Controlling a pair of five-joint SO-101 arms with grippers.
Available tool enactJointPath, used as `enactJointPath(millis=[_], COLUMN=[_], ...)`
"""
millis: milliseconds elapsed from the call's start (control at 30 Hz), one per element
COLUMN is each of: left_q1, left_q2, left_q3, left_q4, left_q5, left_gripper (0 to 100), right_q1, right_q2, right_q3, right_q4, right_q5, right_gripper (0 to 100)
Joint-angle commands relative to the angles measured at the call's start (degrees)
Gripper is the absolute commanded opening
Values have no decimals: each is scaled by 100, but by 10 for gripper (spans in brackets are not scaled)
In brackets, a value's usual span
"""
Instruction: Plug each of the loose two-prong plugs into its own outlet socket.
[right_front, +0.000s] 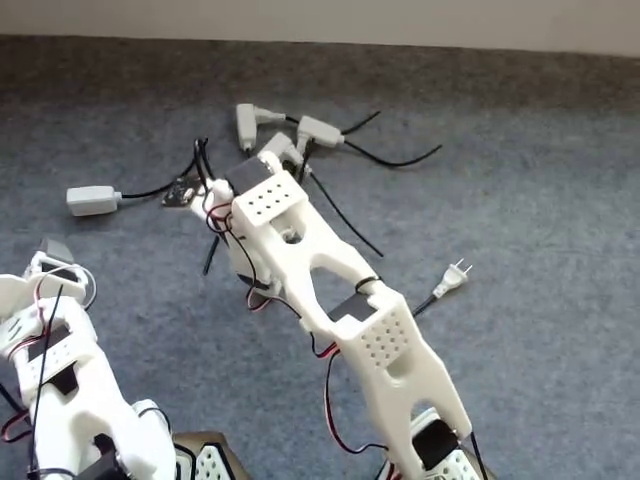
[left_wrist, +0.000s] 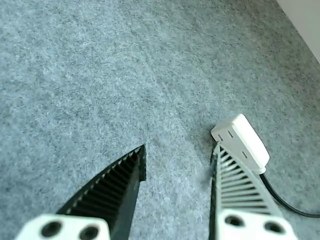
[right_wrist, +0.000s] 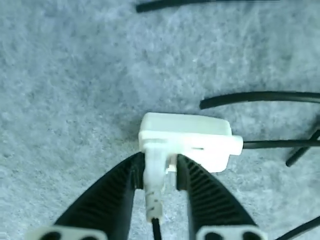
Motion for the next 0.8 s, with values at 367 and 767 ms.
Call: enactJointPath(millis=[367, 767], left_q1=[75, 92], left_q2=[-40, -40], left_q3=[-31, -22], left_q4=[-53, -53], left_q5=[-9, -9], left_gripper=[224, 224], right_q1=[127, 549], right_q2=[-365, -365], right_q3=[-1824, -2035], right_q4=[207, 233], right_q5=[-3402, -7191], right_gripper=[231, 419])
